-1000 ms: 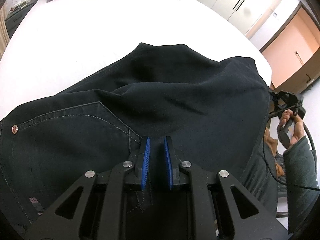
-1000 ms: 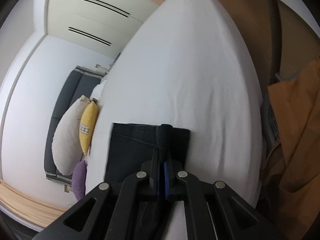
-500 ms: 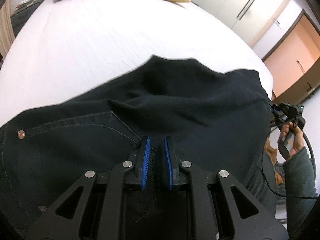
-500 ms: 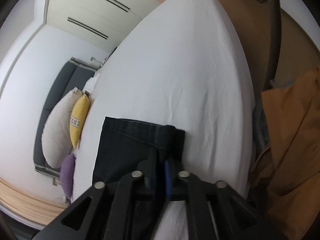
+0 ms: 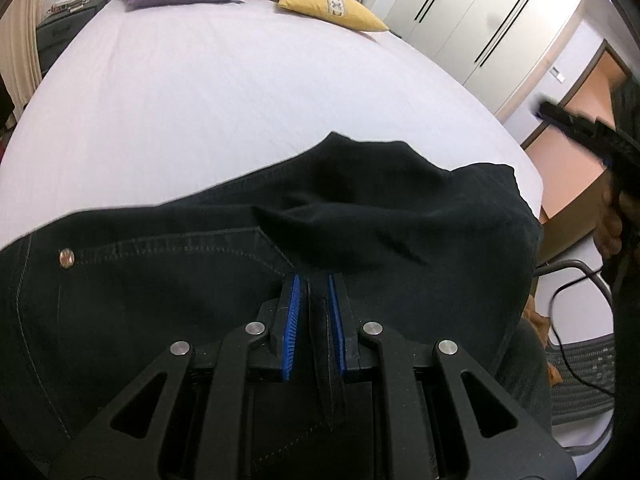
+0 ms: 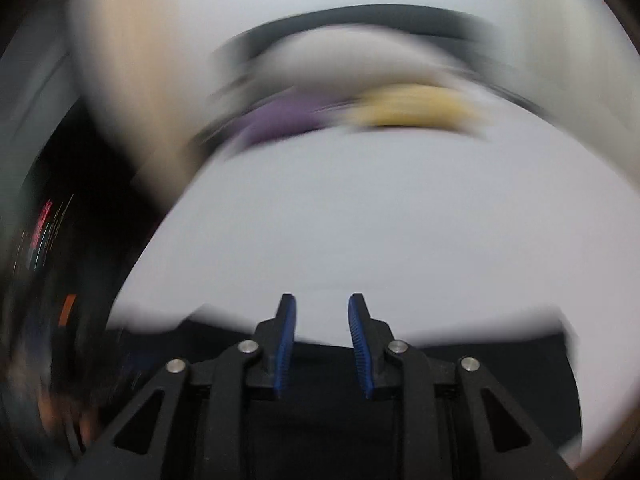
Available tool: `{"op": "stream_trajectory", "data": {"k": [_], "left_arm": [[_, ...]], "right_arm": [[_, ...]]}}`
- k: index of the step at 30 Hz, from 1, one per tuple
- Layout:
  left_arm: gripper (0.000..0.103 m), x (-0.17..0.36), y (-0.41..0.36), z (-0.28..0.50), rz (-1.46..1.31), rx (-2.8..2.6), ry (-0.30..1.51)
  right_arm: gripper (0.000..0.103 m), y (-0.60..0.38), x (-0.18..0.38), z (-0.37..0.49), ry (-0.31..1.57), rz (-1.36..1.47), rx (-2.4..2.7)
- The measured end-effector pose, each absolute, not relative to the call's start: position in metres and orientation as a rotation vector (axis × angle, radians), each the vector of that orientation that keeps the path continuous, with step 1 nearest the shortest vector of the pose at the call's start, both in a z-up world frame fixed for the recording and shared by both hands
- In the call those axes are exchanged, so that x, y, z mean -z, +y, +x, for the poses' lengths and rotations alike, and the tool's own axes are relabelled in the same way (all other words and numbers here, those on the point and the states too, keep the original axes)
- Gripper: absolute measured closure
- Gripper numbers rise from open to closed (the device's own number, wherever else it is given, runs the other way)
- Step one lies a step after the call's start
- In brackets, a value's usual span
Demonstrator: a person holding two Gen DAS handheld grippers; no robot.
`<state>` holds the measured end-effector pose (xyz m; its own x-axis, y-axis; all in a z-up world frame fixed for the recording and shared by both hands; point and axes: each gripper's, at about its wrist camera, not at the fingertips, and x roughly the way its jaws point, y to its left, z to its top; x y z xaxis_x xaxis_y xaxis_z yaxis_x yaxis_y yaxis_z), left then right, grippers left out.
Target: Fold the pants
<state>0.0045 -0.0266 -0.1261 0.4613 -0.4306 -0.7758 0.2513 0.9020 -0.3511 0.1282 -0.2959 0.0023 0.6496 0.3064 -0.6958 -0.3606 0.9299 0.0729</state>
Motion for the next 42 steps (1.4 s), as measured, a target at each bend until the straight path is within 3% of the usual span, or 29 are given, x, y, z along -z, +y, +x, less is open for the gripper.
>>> {"op": "stream_trajectory", "data": {"k": [4,8,19,20,21,22,25,35,36,42], "left_arm": [[0.089,0.130,-0.018,0.001,-0.204,0.434,1.010],[0.089,0.133,-0.013,0.004,-0.221,0.445,1.016],[0.089,0.144,-0.012,0.013,-0.242,0.459,1.020],[0.089,0.144,-0.012,0.014,-0.244,0.461,1.021],[0.089,0.144,-0.011,0.015,-0.246,0.461,1.021],[0.089,0.145,-0.010,0.014,-0.247,0.462,1.021],[0.089,0.146,-0.008,0.014,-0.252,0.459,1.022],[0.089,0.151,-0.012,0.010,-0.220,0.439,1.015],[0.089,0.151,-0.012,0.010,-0.222,0.438,1.018],[0.089,0.149,-0.012,0.007,-0.217,0.421,1.023]], "right_arm": [[0.073,-0.194,0.036,0.158,0.893,-0.409,-0.585],[0.073,-0.158,0.074,0.179,1.003,-0.532,-0.684],[0.073,-0.161,0.110,0.198,1.148,-0.539,-0.741],[0.076,-0.160,0.113,0.199,1.166,-0.547,-0.757],[0.089,-0.157,0.117,0.197,1.178,-0.566,-0.773],[0.096,-0.154,0.120,0.195,1.191,-0.585,-0.789],[0.098,-0.152,0.120,0.193,1.168,-0.618,-0.774],[0.097,-0.173,0.144,0.223,1.097,-0.398,-0.548],[0.090,-0.178,0.140,0.226,1.074,-0.358,-0.516],[0.086,-0.268,0.091,0.206,1.017,0.063,-0.304]]}}
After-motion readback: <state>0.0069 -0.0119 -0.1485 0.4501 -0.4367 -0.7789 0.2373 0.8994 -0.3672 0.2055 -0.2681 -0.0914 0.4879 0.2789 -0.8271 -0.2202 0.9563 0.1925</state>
